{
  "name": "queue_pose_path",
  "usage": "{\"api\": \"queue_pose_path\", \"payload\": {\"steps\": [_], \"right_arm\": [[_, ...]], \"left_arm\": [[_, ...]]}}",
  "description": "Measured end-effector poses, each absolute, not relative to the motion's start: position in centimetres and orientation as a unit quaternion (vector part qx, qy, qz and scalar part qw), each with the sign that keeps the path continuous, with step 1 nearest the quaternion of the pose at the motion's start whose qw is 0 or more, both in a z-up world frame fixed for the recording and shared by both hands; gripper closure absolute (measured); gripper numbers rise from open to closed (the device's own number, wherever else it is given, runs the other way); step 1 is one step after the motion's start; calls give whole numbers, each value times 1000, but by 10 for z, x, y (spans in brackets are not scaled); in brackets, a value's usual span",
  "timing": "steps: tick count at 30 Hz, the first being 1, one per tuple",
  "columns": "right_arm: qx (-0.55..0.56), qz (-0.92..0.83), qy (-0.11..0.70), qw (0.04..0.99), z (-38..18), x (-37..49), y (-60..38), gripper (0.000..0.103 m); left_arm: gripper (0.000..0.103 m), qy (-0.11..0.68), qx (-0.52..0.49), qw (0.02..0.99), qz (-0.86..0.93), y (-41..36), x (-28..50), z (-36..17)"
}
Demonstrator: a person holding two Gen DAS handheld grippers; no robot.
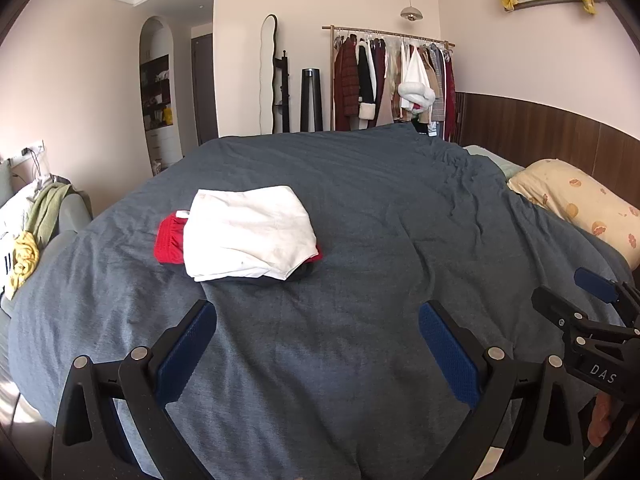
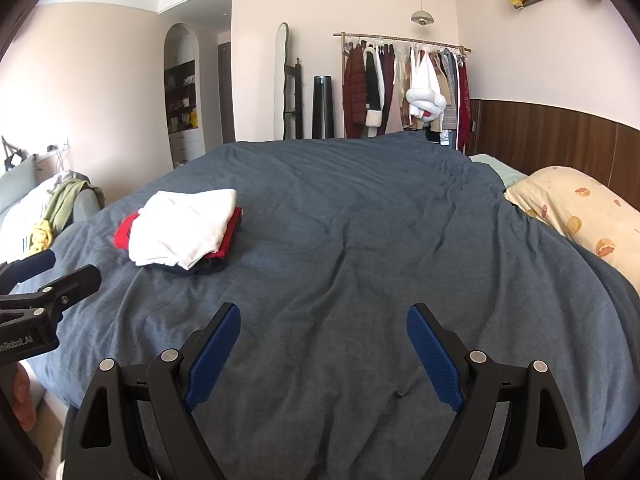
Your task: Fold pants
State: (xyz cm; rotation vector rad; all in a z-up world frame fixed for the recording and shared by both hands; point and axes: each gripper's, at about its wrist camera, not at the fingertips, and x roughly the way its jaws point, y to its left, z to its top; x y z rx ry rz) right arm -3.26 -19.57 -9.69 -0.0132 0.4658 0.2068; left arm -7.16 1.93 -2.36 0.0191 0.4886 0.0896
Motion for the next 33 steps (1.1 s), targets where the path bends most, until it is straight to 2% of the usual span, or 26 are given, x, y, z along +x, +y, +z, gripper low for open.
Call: {"api": "queue_pose_path", "payload": {"steps": [33], "right_arm": [[-8, 102, 236, 966, -98, -28, -200, 17]], "left_arm": [[0, 239, 5, 969, 58, 18, -70, -25]]}}
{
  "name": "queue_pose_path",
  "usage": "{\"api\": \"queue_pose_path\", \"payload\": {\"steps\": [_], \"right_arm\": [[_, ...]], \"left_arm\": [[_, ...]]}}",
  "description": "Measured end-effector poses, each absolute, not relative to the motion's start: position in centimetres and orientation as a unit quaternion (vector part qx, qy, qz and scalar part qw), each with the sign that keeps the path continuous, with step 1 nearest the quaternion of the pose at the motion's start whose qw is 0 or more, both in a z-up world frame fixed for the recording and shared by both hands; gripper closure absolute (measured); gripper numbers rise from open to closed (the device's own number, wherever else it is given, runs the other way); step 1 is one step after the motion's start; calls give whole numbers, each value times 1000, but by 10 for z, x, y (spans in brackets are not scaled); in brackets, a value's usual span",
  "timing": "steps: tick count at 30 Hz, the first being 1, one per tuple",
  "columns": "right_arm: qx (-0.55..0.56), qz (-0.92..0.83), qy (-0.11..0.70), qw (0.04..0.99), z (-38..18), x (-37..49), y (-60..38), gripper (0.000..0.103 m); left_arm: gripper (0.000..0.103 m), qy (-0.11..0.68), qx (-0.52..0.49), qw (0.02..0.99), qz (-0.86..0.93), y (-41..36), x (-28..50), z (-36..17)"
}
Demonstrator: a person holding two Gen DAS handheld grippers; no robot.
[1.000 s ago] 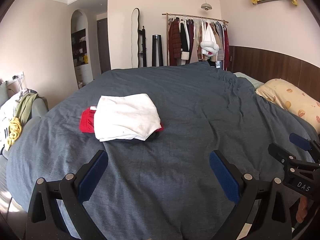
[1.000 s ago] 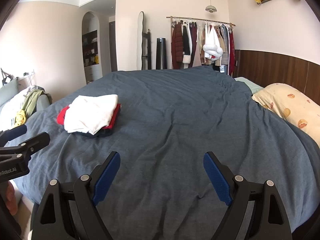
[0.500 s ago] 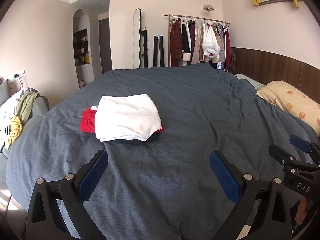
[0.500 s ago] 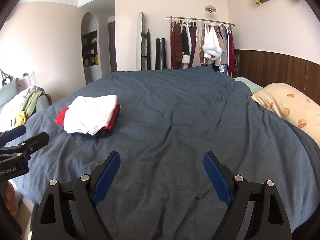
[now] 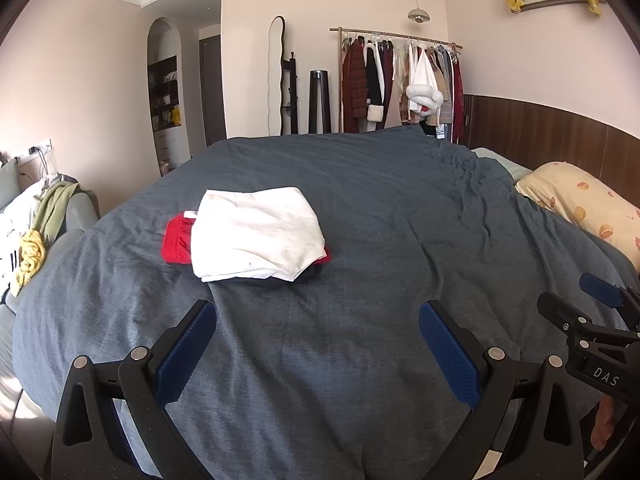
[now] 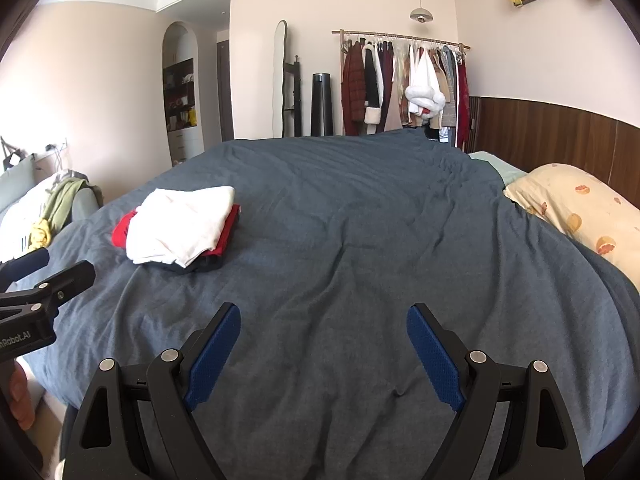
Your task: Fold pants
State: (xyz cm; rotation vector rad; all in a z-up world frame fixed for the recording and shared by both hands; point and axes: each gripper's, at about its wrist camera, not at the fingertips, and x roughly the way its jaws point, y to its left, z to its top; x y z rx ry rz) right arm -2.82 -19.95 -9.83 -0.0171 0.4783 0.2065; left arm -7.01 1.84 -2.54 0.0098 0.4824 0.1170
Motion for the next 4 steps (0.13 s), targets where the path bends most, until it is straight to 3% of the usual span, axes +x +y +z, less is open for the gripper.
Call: {"api": "queue_pose_path", "payload": {"steps": [4], "right_arm": [[-9, 102, 239, 966, -99, -27, -199, 17]], "left_arm": [[0, 238, 5, 969, 58, 20, -69, -26]]}}
